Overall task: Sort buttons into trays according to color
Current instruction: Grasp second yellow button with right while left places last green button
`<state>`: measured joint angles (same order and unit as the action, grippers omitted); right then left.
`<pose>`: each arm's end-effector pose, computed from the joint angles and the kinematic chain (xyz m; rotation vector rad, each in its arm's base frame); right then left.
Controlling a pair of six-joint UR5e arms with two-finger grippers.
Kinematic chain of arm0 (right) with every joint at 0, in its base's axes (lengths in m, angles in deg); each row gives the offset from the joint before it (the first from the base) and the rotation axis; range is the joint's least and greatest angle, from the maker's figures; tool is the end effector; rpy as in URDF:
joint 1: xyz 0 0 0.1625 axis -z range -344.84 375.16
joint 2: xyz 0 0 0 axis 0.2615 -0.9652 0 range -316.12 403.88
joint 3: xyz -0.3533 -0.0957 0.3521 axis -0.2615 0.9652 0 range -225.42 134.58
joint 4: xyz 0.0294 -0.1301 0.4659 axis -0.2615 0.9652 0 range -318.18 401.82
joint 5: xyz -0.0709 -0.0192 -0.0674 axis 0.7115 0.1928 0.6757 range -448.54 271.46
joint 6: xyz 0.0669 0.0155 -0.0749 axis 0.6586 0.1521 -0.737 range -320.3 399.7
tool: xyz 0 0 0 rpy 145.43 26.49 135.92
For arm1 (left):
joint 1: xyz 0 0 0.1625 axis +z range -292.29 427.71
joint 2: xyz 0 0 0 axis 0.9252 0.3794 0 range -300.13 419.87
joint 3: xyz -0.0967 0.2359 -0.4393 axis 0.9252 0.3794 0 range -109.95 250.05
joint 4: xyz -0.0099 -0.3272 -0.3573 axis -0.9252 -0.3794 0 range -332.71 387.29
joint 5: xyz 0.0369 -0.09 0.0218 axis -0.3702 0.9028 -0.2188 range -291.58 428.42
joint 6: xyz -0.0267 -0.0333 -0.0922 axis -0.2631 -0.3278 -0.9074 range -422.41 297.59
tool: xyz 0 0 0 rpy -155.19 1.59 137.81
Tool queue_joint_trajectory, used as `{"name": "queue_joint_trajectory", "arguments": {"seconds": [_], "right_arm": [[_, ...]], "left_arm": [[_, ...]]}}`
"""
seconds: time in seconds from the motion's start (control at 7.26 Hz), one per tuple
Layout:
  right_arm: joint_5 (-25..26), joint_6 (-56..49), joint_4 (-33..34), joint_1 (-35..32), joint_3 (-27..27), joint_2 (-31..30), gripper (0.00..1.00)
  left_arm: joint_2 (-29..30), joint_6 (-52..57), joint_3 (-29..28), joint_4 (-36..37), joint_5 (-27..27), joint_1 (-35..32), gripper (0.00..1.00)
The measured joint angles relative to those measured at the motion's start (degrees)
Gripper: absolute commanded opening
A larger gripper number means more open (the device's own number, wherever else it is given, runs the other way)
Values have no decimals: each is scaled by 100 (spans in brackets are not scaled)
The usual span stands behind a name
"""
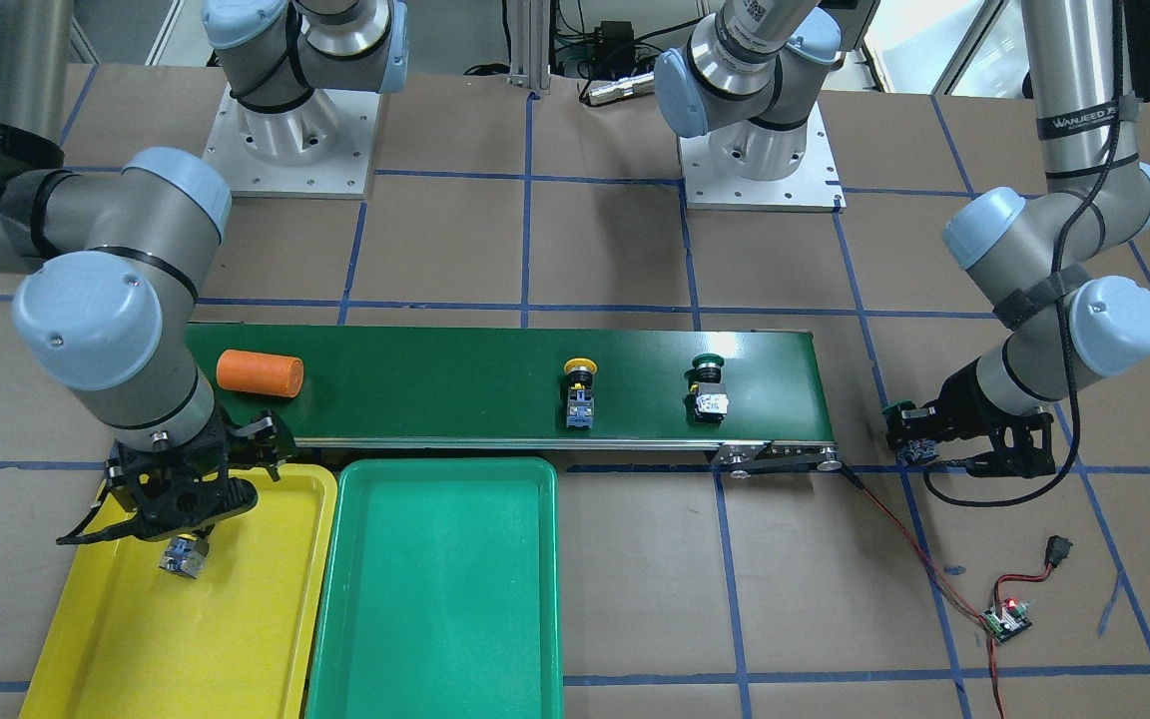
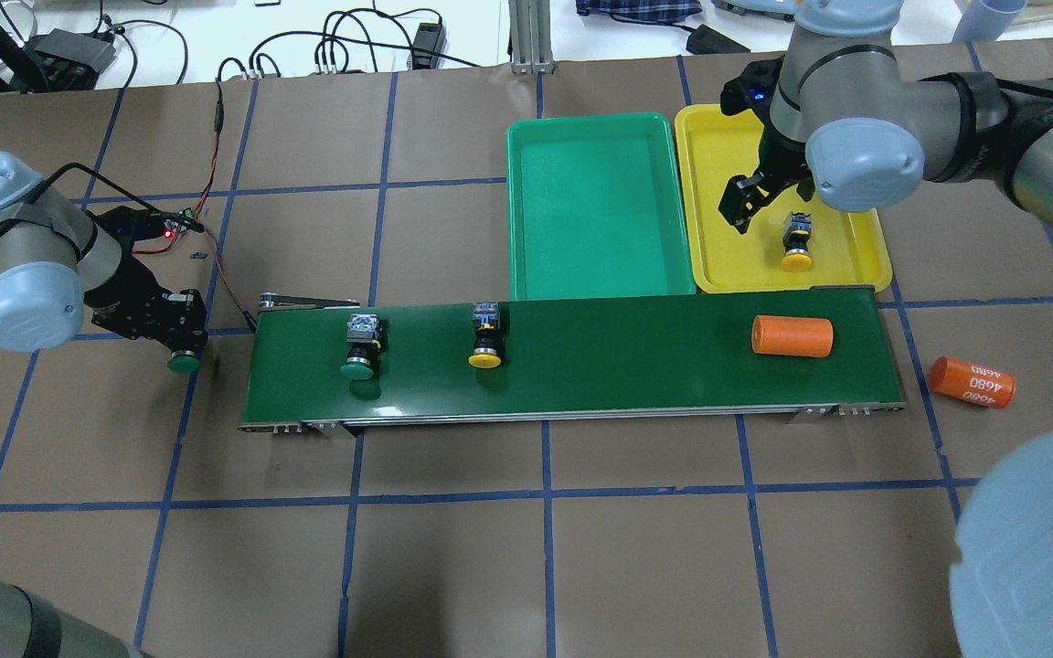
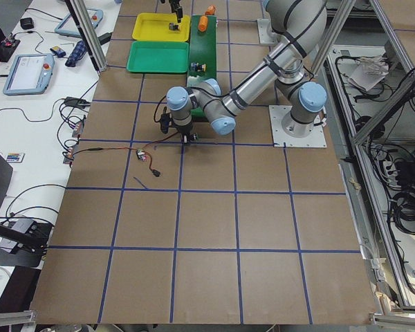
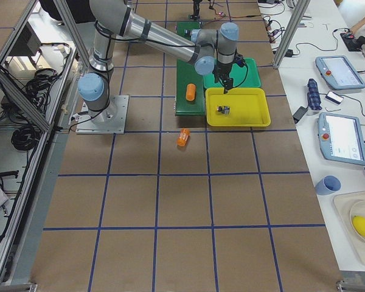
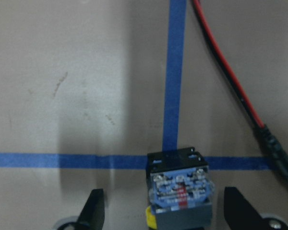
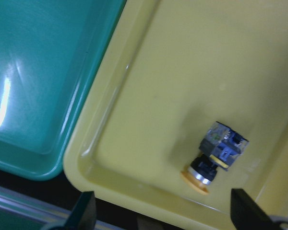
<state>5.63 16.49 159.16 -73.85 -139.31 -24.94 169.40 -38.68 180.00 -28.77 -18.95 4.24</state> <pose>0.1135 -0.7112 0.3414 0.5879 -3.0048 0.0363 0.1531 -0.6152 0.2344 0.0781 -3.0563 -0.1038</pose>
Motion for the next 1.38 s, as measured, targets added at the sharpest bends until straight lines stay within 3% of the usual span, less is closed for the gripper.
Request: {"name": "queue_joint_trajectory", "arguments": {"seconds": [0.55, 0.96, 1.24, 1.38], "right_arm": [[-67, 2672, -333, -1515, -21, -344, 100], [-81, 3921, -294, -2254, -44, -296, 97], [-102, 4323, -196, -2516, -199, -232, 94], [-142, 4392, 4, -2550, -357, -195, 94]], "left_arm": [[-1133, -253, 30, -908, 141, -632, 0], [-1359, -691, 363, -950, 262, -1383, 2], [-1286, -691, 512, -856, 256, -1419, 11], [-1191, -685, 517, -711, 254, -1410, 88]]}}
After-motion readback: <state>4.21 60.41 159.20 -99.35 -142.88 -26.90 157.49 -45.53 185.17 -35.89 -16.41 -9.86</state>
